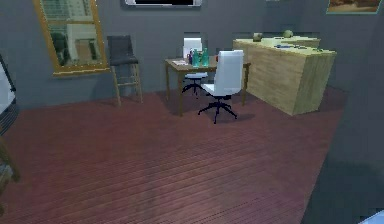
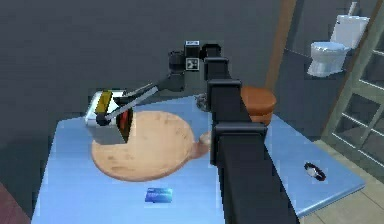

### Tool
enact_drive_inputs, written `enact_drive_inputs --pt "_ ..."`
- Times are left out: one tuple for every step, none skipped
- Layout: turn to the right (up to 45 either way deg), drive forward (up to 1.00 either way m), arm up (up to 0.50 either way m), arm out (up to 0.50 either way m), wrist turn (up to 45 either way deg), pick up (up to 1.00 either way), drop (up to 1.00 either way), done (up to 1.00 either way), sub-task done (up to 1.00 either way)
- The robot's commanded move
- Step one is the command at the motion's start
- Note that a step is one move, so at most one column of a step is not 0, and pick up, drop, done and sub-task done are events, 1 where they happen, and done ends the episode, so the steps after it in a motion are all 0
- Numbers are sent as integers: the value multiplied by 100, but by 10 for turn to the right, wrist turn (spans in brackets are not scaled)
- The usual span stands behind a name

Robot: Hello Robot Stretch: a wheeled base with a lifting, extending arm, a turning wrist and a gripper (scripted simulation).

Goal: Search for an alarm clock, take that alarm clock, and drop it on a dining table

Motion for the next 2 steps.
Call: enact_drive_inputs --pt "0 0 0 0 450 0 0 0 0" --pt "0 0 0 0 360 0 0 0 0"
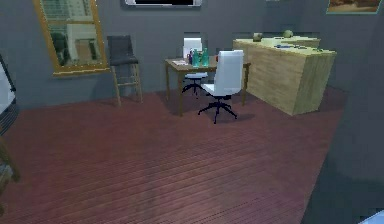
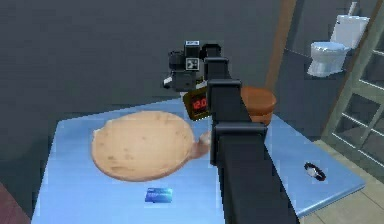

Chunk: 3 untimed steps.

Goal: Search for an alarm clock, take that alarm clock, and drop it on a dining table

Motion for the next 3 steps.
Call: enact_drive_inputs --pt "0 0 -24 0 0 0 0 0 0" --pt "0 0 0 0 0 0 100 0 0" --pt "0 0 0 -10 0 0 0 0 0"
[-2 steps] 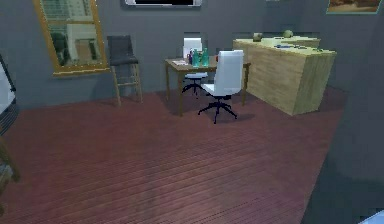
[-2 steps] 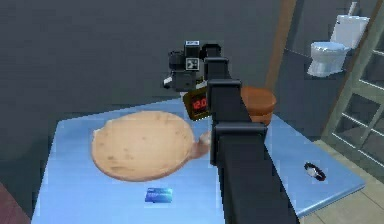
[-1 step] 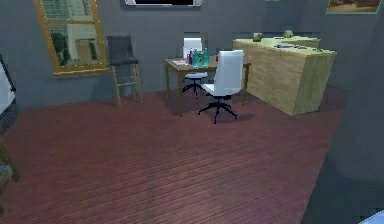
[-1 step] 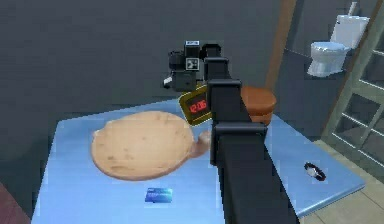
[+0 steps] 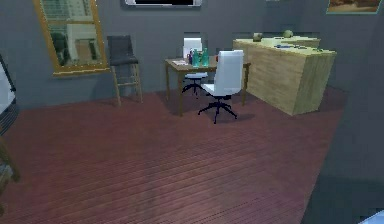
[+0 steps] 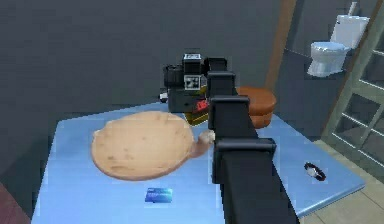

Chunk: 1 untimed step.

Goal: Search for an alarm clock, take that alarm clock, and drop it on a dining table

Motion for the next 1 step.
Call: enact_drive_inputs --pt "0 0 0 0 0 0 0 100 0"
